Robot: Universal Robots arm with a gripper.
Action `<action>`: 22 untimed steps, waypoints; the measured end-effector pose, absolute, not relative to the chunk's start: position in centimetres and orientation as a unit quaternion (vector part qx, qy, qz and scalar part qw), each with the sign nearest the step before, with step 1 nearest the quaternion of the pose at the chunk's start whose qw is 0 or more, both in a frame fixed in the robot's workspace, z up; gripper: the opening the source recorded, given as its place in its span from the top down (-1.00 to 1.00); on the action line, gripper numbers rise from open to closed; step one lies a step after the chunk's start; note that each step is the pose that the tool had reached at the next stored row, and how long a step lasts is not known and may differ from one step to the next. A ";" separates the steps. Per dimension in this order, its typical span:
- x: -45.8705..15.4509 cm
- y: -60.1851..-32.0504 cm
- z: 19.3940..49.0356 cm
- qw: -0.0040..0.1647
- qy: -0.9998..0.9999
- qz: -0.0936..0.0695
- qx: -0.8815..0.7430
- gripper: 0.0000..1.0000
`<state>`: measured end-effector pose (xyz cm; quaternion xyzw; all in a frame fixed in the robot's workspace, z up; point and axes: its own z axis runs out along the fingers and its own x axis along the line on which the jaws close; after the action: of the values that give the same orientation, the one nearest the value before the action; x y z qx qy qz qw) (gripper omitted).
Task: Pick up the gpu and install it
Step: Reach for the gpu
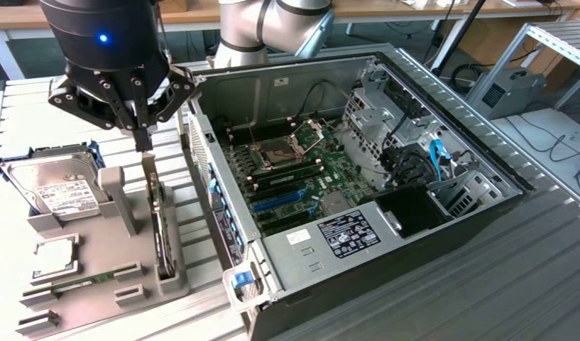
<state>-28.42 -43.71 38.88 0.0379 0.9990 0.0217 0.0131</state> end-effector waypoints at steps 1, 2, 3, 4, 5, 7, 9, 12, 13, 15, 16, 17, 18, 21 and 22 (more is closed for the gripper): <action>-28.4 -43.7 38.9 0.013 0.999 0.022 0.038 0.79; -28.4 -43.8 38.9 0.013 0.999 0.022 0.038 0.79; -28.4 -43.8 38.9 0.013 0.999 0.022 0.038 0.79; -28.4 -43.8 38.9 0.013 0.999 0.022 0.038 0.79; -28.4 -43.9 38.9 0.013 0.999 0.022 0.038 0.79; -28.5 -43.9 38.9 0.013 0.999 0.022 0.038 0.79; -28.5 -44.0 38.9 0.013 0.999 0.022 0.038 0.79; -28.5 -44.1 38.9 0.013 0.999 0.022 0.038 0.79; -28.5 -44.1 38.9 0.013 0.999 0.022 0.038 0.79; -28.5 -44.1 38.8 0.013 0.999 0.022 0.038 0.79; -28.5 -44.2 38.8 0.013 0.999 0.022 0.038 0.79; -28.5 -44.2 38.8 0.013 0.999 0.022 0.038 0.79; -28.5 -44.2 38.8 0.013 0.999 0.022 0.038 0.79; -28.5 -44.3 38.8 0.013 0.999 0.022 0.038 0.79; -28.5 -44.3 38.8 0.013 0.999 0.022 0.038 0.79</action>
<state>-28.52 -44.35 38.83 0.0379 0.9990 0.0217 0.0131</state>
